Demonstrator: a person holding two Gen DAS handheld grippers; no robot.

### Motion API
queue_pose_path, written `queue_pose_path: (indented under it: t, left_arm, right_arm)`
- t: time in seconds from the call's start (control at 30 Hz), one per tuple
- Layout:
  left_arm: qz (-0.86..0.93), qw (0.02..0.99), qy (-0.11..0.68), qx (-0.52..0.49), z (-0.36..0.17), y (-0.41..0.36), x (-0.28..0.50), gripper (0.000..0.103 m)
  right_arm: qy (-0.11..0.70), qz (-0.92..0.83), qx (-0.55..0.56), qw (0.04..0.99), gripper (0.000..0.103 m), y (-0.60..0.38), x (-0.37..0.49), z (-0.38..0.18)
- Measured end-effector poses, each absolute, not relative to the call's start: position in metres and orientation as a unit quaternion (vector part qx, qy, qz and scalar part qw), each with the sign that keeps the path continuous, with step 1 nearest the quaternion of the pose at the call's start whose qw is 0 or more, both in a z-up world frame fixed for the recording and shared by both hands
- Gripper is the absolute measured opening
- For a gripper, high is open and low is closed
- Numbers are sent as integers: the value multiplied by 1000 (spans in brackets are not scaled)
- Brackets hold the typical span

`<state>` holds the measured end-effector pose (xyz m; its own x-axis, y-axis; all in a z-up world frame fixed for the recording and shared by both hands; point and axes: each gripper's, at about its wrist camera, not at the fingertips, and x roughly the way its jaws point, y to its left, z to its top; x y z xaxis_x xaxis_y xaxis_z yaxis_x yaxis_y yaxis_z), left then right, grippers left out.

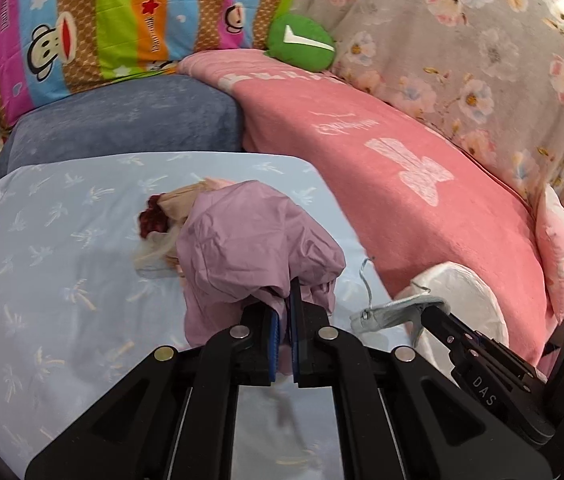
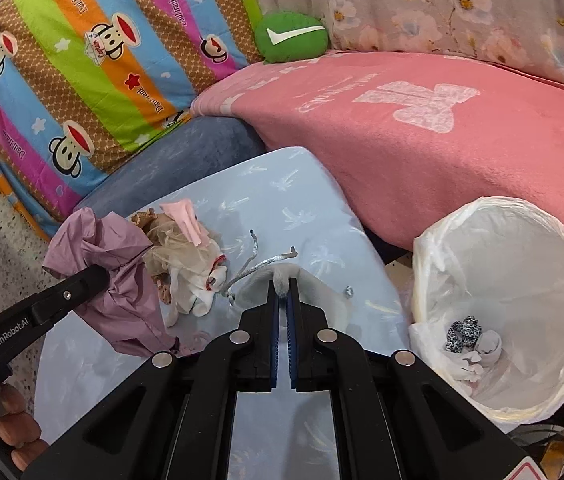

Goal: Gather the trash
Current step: 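Carry the lilac cloth and wire hanger with both grippers over the bin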

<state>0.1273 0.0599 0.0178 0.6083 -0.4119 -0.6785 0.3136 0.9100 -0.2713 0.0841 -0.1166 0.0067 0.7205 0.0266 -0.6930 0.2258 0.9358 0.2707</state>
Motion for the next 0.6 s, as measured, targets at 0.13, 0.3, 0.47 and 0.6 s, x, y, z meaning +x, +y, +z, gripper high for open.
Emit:
queue_pose_path:
  t: [0.13,0.3,0.47,0.6]
  left_arm:
    - [-225,891,392,-49,24,35,115,4]
    - [-253,886,387,-32,33,3,98,4]
    - [-278,879,388,-25,38,-27,84,4]
    - [-295,874,387,-11,40,-50,73,4]
  right_arm:
    - [355,-70,184,914,3,-142,63,17]
    - [337,-90,199,916,3,-176,39,27]
    - [322,-110,212,916,3,-208,15,33]
    - [315,-126,219,915,3,-230,-1,35]
